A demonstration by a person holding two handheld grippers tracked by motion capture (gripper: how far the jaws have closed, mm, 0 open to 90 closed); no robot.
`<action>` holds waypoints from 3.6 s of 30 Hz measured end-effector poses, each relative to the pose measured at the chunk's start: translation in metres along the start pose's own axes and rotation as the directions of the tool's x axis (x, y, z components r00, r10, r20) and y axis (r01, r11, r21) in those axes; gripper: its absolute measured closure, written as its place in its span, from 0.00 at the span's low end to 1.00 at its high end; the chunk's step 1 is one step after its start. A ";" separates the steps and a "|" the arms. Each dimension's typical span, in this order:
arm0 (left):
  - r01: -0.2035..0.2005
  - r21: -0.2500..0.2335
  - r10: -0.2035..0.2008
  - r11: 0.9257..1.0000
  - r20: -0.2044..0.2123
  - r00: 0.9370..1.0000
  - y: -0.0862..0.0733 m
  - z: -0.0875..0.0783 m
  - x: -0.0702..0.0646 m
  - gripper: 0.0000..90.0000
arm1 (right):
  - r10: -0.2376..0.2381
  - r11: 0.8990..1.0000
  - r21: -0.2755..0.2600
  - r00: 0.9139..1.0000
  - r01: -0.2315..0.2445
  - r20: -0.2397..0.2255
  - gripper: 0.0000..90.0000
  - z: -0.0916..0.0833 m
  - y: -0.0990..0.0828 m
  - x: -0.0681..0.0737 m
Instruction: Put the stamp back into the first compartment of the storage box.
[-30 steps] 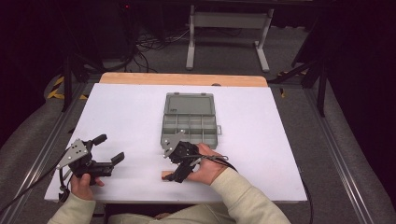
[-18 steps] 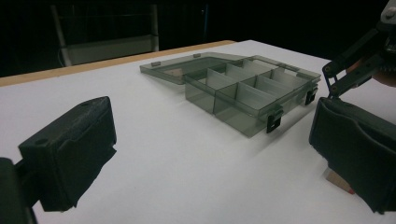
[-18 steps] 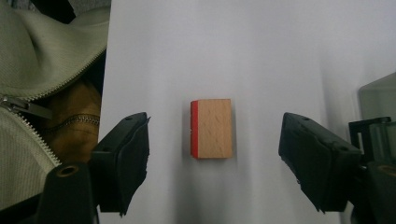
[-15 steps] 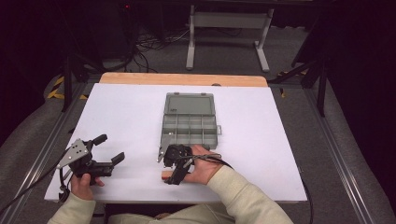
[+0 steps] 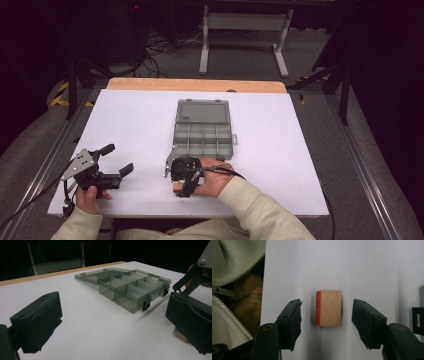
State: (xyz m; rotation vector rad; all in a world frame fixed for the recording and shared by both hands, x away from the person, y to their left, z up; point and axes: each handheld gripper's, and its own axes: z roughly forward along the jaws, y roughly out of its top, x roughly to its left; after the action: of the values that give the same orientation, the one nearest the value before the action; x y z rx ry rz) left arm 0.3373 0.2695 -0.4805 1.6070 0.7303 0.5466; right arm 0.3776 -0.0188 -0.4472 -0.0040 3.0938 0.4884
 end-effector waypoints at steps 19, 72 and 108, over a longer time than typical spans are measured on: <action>-0.001 0.007 0.001 1.000 -0.001 1.000 0.000 0.000 0.000 0.02 | -0.018 0.998 0.052 1.000 0.017 0.018 0.73 0.007 0.005 0.001; -0.008 0.000 0.008 1.000 -0.001 1.000 0.000 0.000 0.001 0.02 | -0.056 0.996 -0.064 0.978 0.070 0.199 0.73 -0.067 0.015 -0.022; -0.008 0.002 0.008 1.000 0.000 1.000 0.000 0.000 0.002 0.02 | 0.019 0.993 -0.112 0.923 0.026 0.384 0.73 -0.077 0.004 -0.080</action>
State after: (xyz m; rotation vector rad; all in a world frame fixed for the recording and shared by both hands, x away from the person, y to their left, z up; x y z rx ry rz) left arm 0.3385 0.2706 -0.4809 1.6118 0.7250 0.5517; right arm 0.4573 -0.0384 -0.3716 0.0763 2.6773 0.5870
